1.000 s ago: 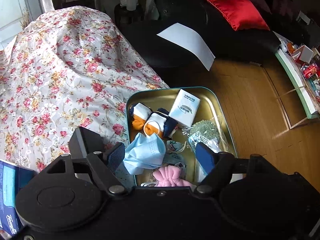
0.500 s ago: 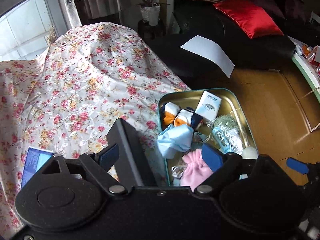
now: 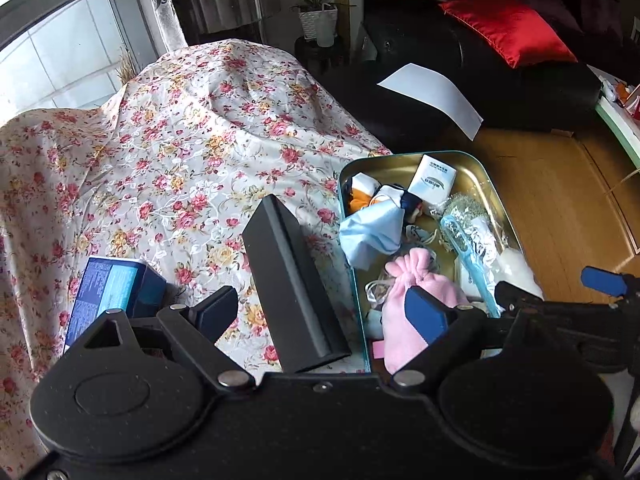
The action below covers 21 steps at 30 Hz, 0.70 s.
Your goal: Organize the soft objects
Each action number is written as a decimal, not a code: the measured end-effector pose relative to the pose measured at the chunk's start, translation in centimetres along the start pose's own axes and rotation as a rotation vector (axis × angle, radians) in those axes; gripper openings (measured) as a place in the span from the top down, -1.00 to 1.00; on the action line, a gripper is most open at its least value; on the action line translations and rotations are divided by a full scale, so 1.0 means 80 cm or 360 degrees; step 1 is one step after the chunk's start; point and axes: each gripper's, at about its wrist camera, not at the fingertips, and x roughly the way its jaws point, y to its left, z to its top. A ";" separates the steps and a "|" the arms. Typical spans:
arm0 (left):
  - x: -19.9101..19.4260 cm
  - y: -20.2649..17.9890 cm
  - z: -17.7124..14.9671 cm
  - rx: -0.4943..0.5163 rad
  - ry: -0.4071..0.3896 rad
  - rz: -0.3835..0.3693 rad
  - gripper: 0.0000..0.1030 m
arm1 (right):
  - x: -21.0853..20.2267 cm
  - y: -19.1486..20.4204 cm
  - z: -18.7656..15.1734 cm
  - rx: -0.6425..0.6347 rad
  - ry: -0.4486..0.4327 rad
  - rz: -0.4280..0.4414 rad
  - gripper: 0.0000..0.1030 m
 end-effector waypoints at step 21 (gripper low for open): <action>0.000 0.008 -0.034 -0.0021 0.0080 0.0036 -0.72 | 0.008 0.013 0.001 0.0012 0.0047 -0.0008 -0.99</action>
